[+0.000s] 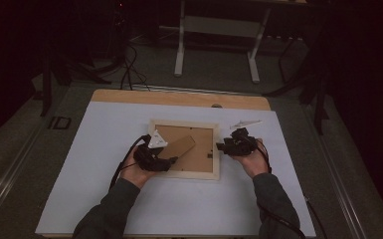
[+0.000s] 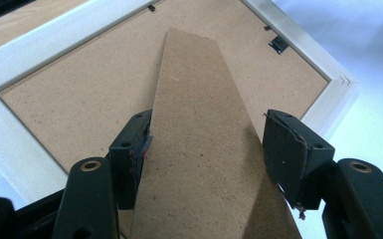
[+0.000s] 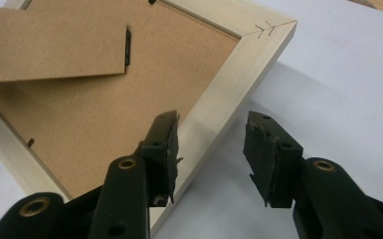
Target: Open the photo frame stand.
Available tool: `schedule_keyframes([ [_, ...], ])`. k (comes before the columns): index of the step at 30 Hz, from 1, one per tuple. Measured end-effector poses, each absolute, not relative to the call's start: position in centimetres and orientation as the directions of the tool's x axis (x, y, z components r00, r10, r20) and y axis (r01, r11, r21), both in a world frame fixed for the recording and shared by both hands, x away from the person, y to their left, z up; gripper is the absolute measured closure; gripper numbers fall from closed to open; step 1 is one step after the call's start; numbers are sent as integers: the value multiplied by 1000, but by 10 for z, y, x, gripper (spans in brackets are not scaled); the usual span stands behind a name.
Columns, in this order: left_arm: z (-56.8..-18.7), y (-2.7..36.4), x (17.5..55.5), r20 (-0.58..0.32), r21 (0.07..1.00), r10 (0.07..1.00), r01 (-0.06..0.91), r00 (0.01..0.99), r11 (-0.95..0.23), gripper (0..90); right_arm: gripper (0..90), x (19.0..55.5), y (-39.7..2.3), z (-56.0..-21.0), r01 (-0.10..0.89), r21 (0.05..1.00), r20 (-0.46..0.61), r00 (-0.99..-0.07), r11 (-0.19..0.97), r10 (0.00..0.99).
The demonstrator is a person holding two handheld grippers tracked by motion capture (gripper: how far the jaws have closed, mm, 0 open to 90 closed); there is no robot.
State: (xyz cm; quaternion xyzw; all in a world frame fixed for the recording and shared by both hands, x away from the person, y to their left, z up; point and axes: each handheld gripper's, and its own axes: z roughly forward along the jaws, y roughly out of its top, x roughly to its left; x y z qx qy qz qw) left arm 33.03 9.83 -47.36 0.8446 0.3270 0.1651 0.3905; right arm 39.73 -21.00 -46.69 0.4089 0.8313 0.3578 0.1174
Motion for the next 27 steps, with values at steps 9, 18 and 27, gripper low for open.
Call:
schedule_keyframes([
  [9, -472, 96, 322, 71, 777, 681, 387, 729, -496, 405, 531, 405, -207, -464, 615, 685, 133, -632, 390, 763],
  [18, -470, 95, 316, 113, 786, 673, 348, 731, -511, 405, 498, 411, -209, -466, 634, 680, 170, -625, 367, 762],
  [27, -470, 93, 308, 162, 800, 662, 296, 731, -522, 405, 484, 414, -211, -467, 644, 675, 196, -627, 360, 754],
])
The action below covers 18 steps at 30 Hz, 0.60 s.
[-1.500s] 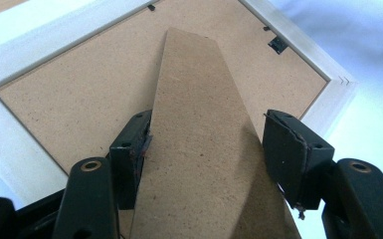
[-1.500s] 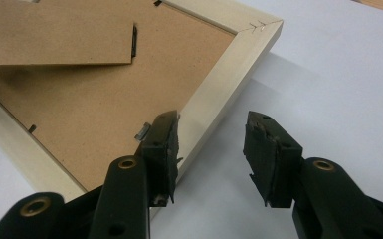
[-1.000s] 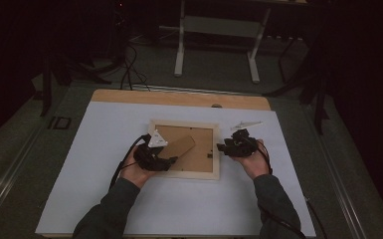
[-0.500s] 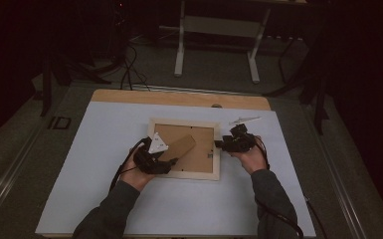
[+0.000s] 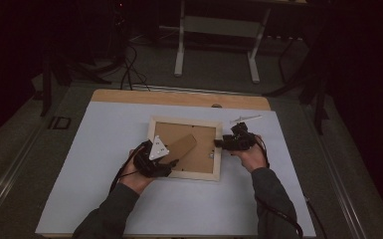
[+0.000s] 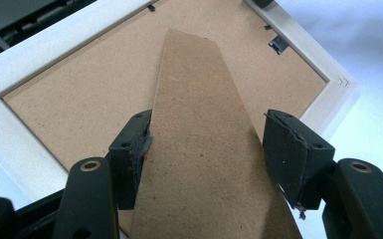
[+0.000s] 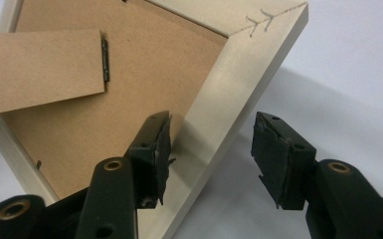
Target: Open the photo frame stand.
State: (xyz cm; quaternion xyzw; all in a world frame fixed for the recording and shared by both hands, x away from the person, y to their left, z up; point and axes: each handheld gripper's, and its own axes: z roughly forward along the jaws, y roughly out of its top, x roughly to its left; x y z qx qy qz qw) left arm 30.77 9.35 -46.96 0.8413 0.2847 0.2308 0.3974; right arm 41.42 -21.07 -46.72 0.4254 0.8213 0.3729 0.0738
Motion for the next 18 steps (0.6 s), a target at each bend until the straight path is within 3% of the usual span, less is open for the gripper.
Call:
schedule_keyframes([
  [18, -471, 95, 296, 233, 826, 631, 192, 739, -530, 404, 498, 415, -220, -467, 641, 707, 303, -656, 298, 692],
])
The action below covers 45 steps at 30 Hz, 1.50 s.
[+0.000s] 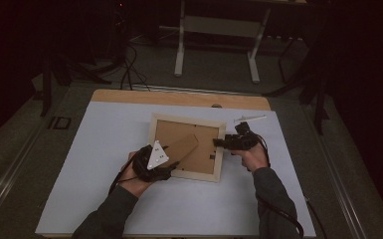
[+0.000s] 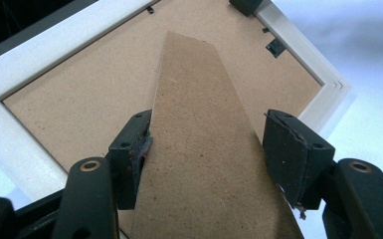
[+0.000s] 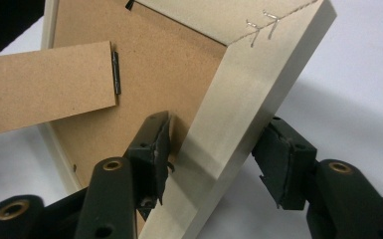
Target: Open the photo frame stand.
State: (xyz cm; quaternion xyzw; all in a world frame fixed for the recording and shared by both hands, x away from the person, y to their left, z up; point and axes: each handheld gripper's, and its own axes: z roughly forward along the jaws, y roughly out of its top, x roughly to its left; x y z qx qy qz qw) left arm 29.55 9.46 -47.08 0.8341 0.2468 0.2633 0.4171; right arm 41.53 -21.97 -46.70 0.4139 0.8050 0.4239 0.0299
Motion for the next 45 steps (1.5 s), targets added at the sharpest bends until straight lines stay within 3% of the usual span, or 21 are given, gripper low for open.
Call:
schedule_keyframes([
  [11, -472, 97, 295, 233, 831, 625, 180, 745, -526, 403, 555, 414, -228, -469, 661, 709, 365, -642, 247, 674],
  [24, -477, 103, 305, 124, 825, 636, 277, 762, -493, 403, 564, 412, -228, -470, 660, 716, 376, -638, 226, 672],
  [30, -479, 108, 312, -11, 840, 639, 354, 769, -412, 408, 568, 412, -227, -469, 656, 720, 372, -640, 226, 673],
  [36, -479, 117, 329, -288, 813, 608, 524, 740, -253, 447, 572, 410, -227, -467, 650, 725, 368, -645, 228, 670],
  [45, -480, 119, 341, -389, 726, 622, 642, 679, -246, 586, 573, 409, -226, -465, 643, 730, 358, -650, 234, 670],
])
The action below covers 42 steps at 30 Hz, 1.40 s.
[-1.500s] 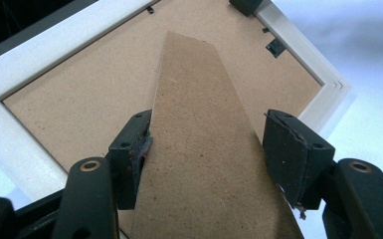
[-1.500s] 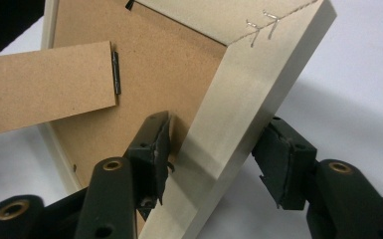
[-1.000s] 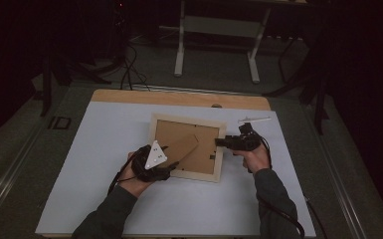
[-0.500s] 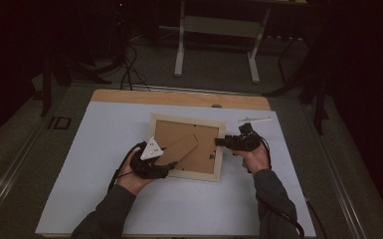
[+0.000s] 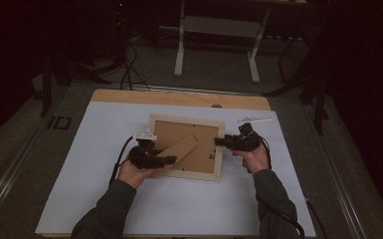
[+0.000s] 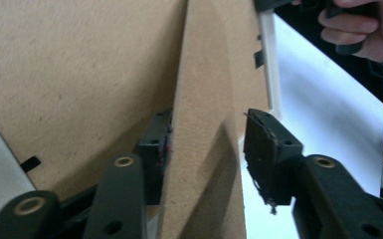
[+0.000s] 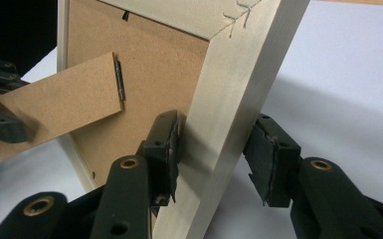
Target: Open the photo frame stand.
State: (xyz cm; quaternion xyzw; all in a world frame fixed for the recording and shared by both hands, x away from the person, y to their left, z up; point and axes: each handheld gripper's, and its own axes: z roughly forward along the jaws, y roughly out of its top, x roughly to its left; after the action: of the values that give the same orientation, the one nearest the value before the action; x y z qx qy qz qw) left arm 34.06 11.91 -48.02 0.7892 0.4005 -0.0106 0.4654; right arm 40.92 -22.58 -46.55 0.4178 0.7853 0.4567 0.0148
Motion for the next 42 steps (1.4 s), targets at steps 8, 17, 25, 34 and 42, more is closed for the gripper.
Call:
schedule_keyframes([
  [8, -478, 119, 341, -375, 722, 614, 634, 694, -276, 637, 575, 409, -225, -464, 636, 734, 350, -655, 239, 670],
  [17, -478, 119, 340, -338, 738, 604, 602, 722, -306, 646, 579, 408, -224, -463, 630, 738, 345, -659, 241, 668],
  [25, -478, 117, 340, -323, 743, 607, 592, 726, -312, 664, 590, 407, -225, -458, 617, 751, 333, -662, 236, 671],
  [34, -474, 114, 342, -292, 748, 622, 579, 726, -325, 680, 608, 405, -226, -449, 592, 771, 308, -670, 236, 676],
  [42, -473, 111, 343, -266, 754, 638, 568, 722, -329, 679, 616, 404, -228, -444, 576, 782, 292, -676, 237, 677],
])
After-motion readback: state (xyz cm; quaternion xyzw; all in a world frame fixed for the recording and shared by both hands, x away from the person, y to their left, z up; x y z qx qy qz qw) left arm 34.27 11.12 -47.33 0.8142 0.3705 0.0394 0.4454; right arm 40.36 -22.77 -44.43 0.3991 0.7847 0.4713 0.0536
